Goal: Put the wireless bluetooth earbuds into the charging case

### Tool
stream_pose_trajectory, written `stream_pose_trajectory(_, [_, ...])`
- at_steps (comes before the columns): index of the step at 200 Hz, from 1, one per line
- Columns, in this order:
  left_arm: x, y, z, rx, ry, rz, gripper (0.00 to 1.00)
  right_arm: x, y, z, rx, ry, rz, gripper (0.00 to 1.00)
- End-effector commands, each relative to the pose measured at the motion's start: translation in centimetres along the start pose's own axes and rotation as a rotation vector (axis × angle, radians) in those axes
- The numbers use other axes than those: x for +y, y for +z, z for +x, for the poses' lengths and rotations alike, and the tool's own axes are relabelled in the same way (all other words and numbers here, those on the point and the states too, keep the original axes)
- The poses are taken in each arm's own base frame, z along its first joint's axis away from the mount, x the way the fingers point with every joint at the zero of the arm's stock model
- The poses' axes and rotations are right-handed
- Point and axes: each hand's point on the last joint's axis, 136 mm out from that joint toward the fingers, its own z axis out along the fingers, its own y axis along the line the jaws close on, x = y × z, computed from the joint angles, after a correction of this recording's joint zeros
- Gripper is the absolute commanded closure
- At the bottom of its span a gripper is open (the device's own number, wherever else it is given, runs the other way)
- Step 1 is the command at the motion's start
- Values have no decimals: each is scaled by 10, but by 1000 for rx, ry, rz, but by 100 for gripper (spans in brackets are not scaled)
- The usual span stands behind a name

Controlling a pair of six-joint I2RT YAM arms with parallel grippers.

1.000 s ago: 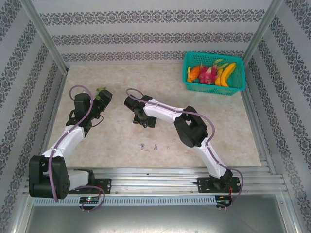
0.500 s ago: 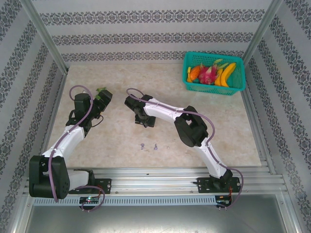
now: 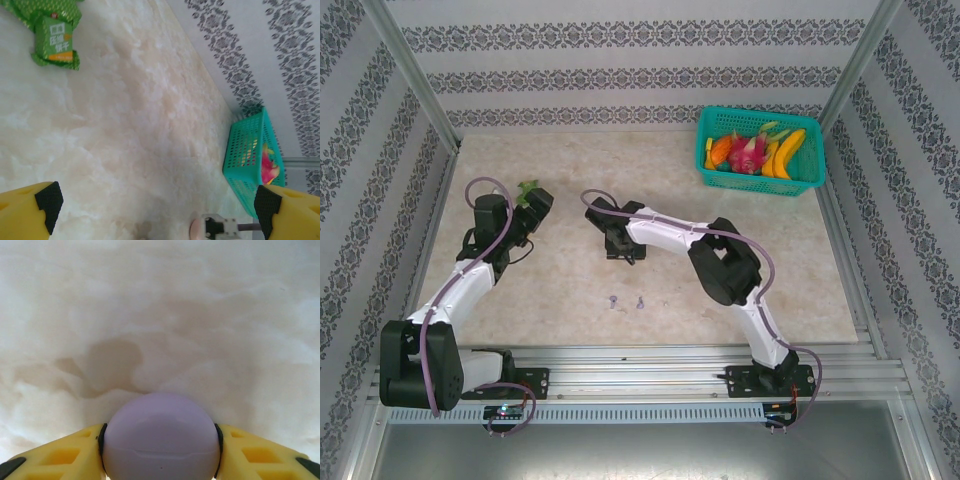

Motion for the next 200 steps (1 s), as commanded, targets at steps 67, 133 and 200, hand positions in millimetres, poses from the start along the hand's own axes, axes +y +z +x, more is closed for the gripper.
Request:
stream_pose_trajectory(67, [-15, 15, 53, 131, 159, 176, 0, -22, -31, -35, -74, 390, -187, 62])
stream_pose_trajectory(133, [-35, 17, 98, 169, 340, 304, 3, -7, -41, -74, -28, 662, -379, 62])
stream_pose_trajectory(200, [-48, 46, 133, 224, 418, 389, 14, 10, -59, -95, 0, 770, -513, 62])
